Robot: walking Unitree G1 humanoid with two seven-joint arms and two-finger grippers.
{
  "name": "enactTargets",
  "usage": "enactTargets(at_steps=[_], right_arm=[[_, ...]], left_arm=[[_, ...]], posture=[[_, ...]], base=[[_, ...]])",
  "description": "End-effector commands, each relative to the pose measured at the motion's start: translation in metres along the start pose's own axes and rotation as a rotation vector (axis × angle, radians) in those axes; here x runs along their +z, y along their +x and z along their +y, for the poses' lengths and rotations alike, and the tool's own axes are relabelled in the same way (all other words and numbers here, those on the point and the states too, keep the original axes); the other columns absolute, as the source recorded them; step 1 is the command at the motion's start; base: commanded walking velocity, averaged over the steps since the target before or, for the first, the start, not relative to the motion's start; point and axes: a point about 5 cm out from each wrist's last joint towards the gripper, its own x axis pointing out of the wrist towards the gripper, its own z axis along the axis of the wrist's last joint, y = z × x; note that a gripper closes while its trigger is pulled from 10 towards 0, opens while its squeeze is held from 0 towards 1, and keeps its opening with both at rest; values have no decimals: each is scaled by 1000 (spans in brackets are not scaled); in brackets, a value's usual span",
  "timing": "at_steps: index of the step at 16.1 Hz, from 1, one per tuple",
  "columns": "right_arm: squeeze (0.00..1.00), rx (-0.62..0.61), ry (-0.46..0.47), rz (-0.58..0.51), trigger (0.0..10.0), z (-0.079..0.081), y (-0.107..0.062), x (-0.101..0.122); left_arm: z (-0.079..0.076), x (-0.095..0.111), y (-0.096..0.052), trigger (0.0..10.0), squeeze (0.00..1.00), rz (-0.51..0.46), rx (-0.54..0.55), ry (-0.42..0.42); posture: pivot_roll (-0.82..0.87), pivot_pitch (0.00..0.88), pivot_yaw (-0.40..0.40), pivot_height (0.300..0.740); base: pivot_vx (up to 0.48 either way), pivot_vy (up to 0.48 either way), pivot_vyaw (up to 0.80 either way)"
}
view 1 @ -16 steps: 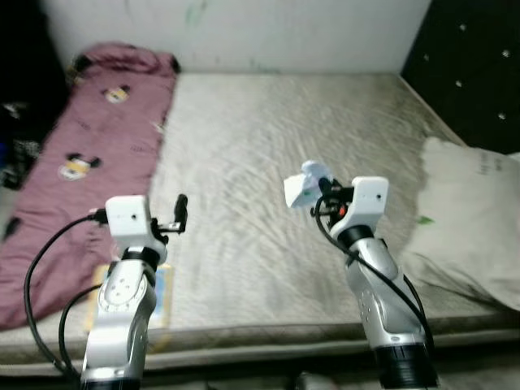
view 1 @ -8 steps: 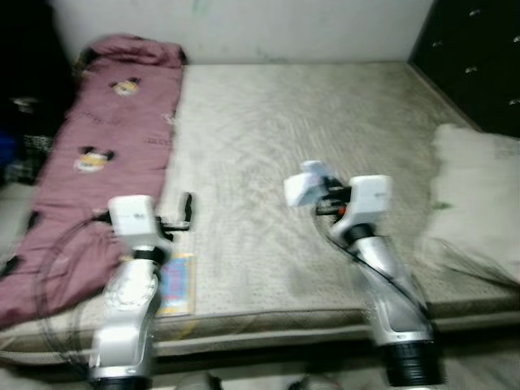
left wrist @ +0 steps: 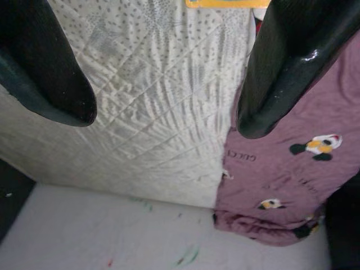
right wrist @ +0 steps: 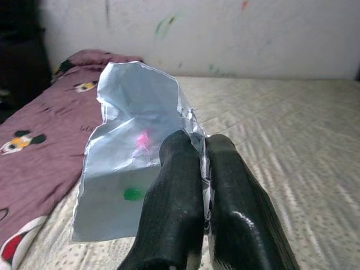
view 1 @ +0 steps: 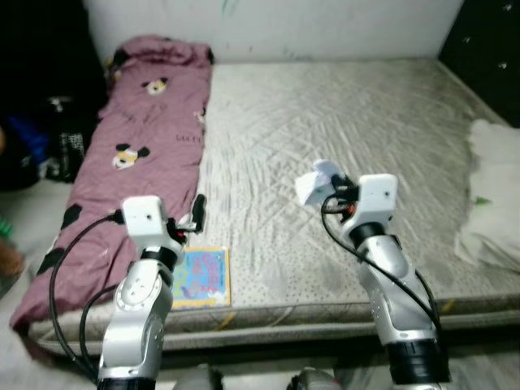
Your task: Clean up the room
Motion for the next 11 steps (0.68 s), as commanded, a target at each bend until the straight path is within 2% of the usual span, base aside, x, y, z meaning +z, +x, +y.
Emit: enactTargets(at_steps=[1,7,9,11], right_arm=[[0,27,25,-14,10000,9,2,3],[0,46,34,-26,10000,13,2,4],[0,47,-3,-28,10000,13,2,5],[0,55,-6,-31,10000,13,2,5]], left_arm=[[7,4,0,10000,0,-12,13,16],[7,4,0,10000,0,-7,19,22],[7,4,1,10000,0,-5,18,22],[8,4,1,10000,0,-6,20,23]], posture=[[-90,7,2,740],[-89,4,4,740],[-89,3,4,740],[-87,2,2,740]], base=[[0,480,0],[0,480,0],[0,480,0],[0,480,644]])
